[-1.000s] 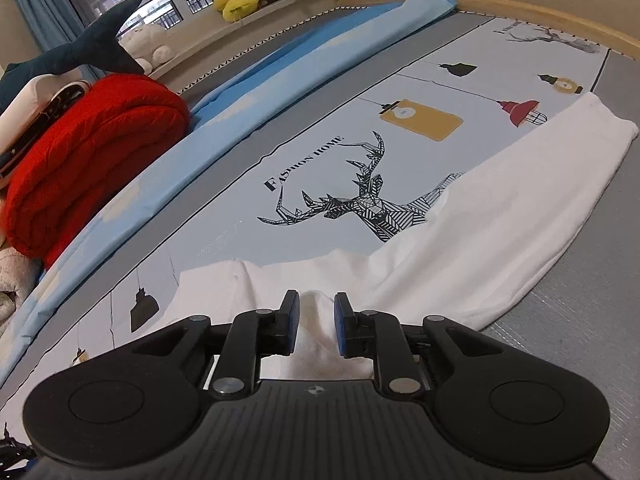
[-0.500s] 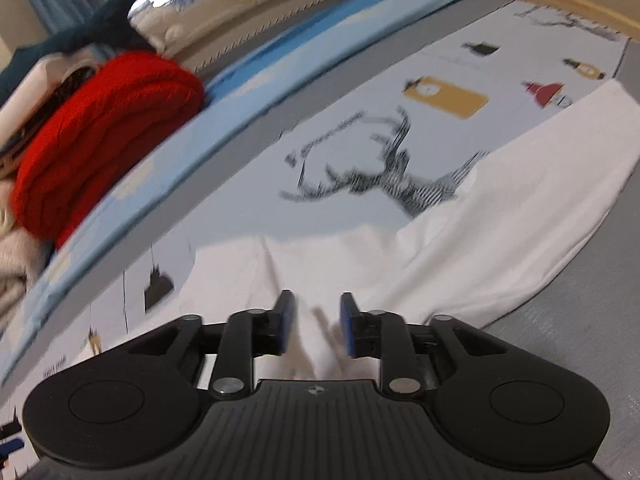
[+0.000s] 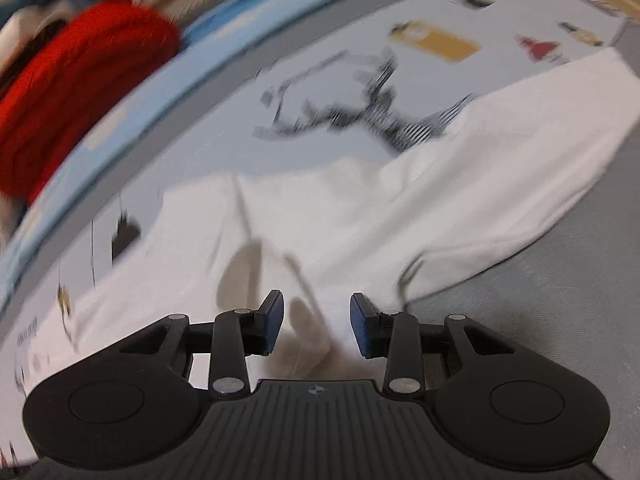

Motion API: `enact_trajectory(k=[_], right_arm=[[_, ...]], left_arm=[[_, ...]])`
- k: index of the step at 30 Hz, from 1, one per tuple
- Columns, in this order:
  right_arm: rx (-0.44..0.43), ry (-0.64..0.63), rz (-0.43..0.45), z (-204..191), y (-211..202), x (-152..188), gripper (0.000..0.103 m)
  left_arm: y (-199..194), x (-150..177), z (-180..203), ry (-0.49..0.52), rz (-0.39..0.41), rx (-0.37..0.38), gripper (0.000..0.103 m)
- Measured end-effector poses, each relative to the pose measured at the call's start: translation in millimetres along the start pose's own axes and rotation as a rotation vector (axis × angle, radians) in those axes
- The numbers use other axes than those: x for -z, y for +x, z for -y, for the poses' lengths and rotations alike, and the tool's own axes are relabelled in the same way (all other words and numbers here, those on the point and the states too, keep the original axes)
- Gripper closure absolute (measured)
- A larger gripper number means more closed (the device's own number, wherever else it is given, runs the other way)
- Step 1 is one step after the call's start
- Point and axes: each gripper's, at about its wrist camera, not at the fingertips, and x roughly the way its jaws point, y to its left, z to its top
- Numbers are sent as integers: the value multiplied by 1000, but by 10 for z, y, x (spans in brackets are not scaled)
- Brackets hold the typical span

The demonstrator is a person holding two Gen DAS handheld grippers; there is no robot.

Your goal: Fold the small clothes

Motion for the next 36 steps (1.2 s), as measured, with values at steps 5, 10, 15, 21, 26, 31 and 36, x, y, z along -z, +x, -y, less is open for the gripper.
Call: enact_trajectory(k=[5, 10, 15, 21, 26, 31, 36], right_arm=[[-166, -20, 34, -33, -68, -17, 57], [-224, -138, -107, -192, 200, 89, 52], [-84, -127, -129, -100, 293, 79, 54], [-6, -122, -119, 18, 253, 61, 57], [-18, -45, -46, 89, 104, -14, 66], [-72, 8, -35, 134, -57, -68, 66], [-43, -54, -126, 105, 60, 11, 66]], left_arm=[[-126, -18, 11, -6, 32, 24, 96], [-110, -16, 15, -7, 37, 40, 93], [-122, -8, 15, -2, 37, 42, 92], [-117, -19, -8, -11, 39, 35, 92], [-124, -12, 19, -6, 40, 40, 92], [-125, -21, 4, -9, 42, 38, 92], [-127, -24, 11, -11, 42, 38, 92]])
